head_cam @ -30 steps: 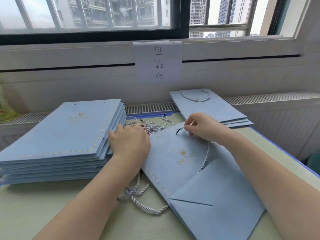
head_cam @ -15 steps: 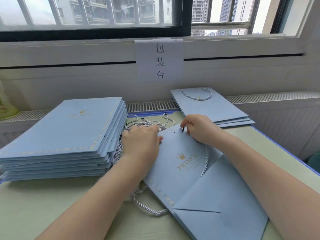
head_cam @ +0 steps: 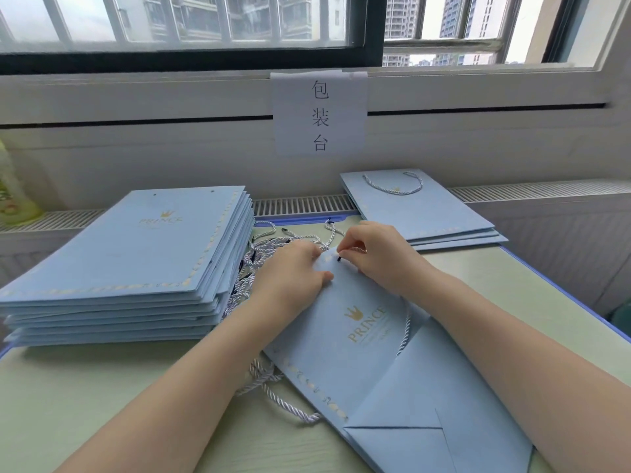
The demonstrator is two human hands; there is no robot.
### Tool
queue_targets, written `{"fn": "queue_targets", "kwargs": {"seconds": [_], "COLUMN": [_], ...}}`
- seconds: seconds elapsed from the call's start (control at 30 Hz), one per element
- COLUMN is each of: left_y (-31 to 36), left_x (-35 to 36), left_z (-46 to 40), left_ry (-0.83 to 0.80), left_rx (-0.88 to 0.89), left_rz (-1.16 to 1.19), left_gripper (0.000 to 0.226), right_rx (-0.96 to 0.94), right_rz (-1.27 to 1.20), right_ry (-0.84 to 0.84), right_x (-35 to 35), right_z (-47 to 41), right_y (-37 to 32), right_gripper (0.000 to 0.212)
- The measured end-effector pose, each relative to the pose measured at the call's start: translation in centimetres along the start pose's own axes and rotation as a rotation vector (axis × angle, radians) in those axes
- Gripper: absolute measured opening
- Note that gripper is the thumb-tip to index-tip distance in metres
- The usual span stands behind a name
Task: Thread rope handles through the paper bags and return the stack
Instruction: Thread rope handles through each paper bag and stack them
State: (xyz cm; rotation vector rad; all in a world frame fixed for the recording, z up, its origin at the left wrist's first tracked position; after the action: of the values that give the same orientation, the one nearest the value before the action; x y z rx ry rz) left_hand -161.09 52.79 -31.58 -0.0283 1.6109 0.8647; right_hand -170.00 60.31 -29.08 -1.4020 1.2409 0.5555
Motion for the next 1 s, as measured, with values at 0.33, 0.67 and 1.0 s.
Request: {"fn": "queue_targets", "kwargs": {"seconds": [0.33, 0.67, 1.0], "left_y": [-2.2, -2.4, -1.3], "left_x": [-1.1, 1.5, 3.0], "left_z": [-0.2, 0.3, 0.8], "left_ry": [-0.183, -0.483, -0.667], "left_rx": [-0.051, -0.078, -0.034], "left_rz": [0.381, 0.868, 0.928], "left_gripper": [0.040, 0.041, 0.029], "right_rx": [-0.054, -0.038, -0.035], "right_rz": [-0.249, -0.256, -0.452], "right_ry": [-0.171, -0.103, -0.235], "right_x": [1.4, 0.3, 0.8], "right_z": [-0.3, -0.4, 0.1], "right_y": [-1.4, -1.3, -1.1], "right_gripper": [0.014, 0.011, 0.022]}}
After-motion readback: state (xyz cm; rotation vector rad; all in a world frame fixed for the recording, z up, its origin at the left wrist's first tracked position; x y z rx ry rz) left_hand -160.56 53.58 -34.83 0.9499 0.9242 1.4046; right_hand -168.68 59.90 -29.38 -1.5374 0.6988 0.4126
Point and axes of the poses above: each hand's wrist, its own z-axis away from the middle knuckle, its own x-axis out of the palm, y = z × x, the point moved 10 cm from there along -z, towards the middle knuckle, and after that the axes turned 13 degrees about -y, right-handed, at the moved point
